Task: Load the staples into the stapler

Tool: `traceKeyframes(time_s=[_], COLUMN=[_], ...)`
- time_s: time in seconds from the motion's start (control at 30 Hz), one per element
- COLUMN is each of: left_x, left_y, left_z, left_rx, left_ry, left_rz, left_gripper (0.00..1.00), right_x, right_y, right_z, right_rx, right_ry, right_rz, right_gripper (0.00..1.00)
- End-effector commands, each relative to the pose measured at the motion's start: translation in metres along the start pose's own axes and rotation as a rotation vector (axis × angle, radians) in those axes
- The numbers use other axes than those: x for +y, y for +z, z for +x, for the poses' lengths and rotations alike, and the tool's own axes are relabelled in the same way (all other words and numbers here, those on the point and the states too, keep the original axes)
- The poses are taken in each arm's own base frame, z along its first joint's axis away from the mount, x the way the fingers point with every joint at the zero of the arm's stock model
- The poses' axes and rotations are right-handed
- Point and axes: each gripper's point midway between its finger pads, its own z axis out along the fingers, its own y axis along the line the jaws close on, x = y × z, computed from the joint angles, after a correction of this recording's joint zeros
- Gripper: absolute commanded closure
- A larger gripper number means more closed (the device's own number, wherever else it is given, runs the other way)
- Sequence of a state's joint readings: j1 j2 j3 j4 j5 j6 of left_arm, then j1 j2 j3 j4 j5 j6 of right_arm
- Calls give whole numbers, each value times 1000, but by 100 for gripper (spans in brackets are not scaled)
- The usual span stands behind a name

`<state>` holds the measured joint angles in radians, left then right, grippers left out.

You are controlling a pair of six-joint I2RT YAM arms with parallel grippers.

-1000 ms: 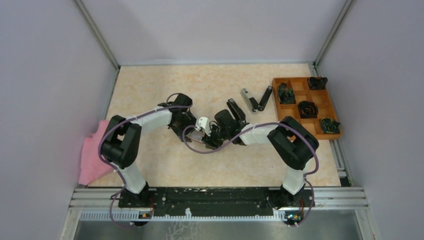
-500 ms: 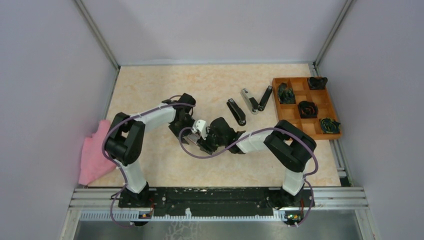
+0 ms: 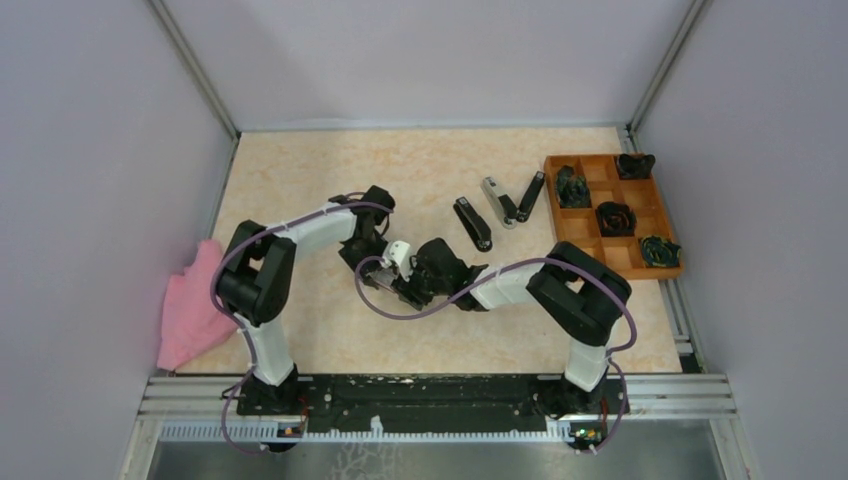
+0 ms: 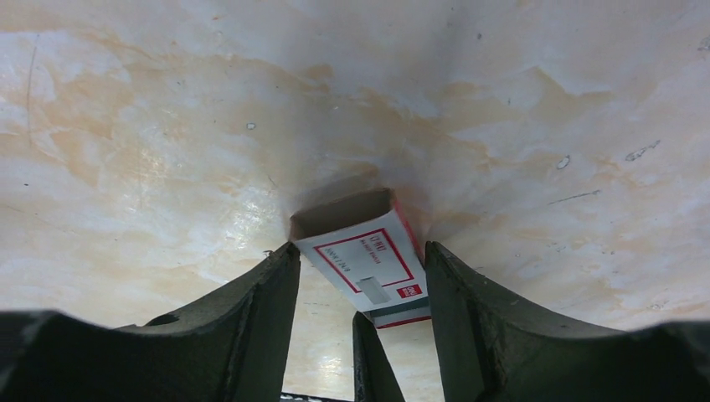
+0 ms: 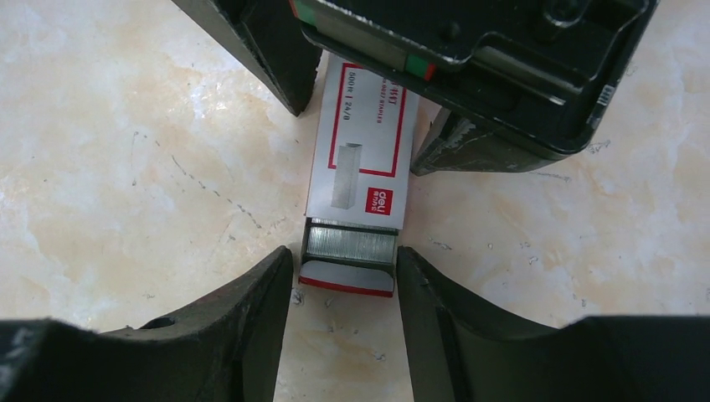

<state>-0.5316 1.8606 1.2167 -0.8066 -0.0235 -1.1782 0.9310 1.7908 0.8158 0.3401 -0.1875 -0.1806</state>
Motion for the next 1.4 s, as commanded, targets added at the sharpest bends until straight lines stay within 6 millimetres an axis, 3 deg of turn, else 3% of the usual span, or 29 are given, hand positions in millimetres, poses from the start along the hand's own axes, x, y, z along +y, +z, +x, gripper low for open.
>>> traceKeyframes(time_s=[0.0, 0.23, 0.47, 1.37], left_x=[5, 11, 16, 56], left_y=[9, 12, 13, 0], left_z=[-5, -6, -7, -50], left_rx=[-33, -38, -45, -105], left_ry=[-30, -35, -42, -125], left_rz=[-61, -95, -122, -151], left_gripper=[39, 47, 47, 47], right_x=[7, 8, 8, 9], right_y=[-1, -2, -5, -45], right_z=[3, 4, 11, 44], right_rx=[22, 39, 70, 236], right_ry=[-6, -12, -16, -104], right_rz=[0, -8, -13, -33], right_gripper=[51, 57, 63, 59])
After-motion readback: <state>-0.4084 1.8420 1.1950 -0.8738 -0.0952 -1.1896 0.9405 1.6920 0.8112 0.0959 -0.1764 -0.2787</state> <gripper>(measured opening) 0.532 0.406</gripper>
